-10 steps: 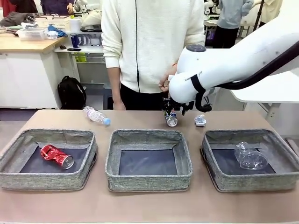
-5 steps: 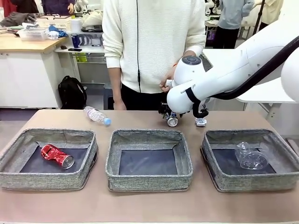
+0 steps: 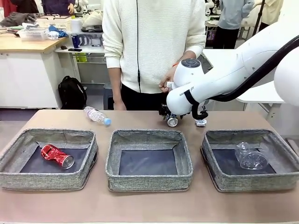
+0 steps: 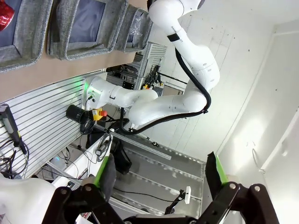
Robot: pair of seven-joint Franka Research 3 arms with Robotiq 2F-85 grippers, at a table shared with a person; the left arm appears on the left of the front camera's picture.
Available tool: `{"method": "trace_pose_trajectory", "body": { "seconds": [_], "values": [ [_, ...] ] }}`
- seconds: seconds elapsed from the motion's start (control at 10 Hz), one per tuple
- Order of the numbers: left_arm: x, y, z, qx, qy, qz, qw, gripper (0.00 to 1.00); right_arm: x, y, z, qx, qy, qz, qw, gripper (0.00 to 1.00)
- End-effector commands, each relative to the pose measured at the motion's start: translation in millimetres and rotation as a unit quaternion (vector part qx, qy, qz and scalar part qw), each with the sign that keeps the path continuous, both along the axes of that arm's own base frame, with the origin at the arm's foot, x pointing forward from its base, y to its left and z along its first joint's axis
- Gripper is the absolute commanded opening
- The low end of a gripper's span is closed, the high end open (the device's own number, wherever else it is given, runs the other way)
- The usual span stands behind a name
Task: Sort the waste into the appropriate baskets.
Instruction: Pick up the waste item pointed out by the person.
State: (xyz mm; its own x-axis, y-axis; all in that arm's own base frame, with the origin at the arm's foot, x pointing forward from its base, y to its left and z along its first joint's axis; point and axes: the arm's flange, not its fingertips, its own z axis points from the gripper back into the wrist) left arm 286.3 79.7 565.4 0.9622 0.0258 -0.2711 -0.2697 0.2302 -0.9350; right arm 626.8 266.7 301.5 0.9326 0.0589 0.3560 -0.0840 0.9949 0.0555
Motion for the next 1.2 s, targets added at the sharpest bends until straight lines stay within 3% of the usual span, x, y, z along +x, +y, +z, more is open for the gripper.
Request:
{"method": "trace_pose_trajectory", "body": {
  "seconds": [0.0,0.1,0.2,0.3,0.4,1.1],
  "values": [
    [-2.6,0.4,3.0,-0.005,-0.004,-0.003,1.000,1.00,2.6,7.1,1.2,0.002,0.007,-0.021,1.000,0.41],
    [-2.6,0.4,3.0,-0.005,-0.004,-0.003,1.000,1.00,2.1,7.1,1.4,0.000,0.006,-0.020,1.000,0.41],
    [-2.6,0.4,3.0,-0.005,-0.004,-0.003,1.000,1.00,1.8,7.0,1.2,-0.002,0.007,-0.019,1.000,0.00],
    [-2.6,0.4,3.0,-0.005,-0.004,-0.003,1.000,1.00,1.9,7.3,0.1,-0.005,0.011,-0.018,1.000,0.35],
    [-2.6,0.4,3.0,-0.005,-0.004,-0.003,1.000,1.00,2.3,7.5,-0.8,-0.006,0.014,-0.017,1.000,0.00],
    [-2.6,0.4,3.0,-0.005,-0.004,-0.003,1.000,1.00,3.5,6.5,0.0,-0.014,0.032,-0.018,0.999,0.00]
  ]
}}
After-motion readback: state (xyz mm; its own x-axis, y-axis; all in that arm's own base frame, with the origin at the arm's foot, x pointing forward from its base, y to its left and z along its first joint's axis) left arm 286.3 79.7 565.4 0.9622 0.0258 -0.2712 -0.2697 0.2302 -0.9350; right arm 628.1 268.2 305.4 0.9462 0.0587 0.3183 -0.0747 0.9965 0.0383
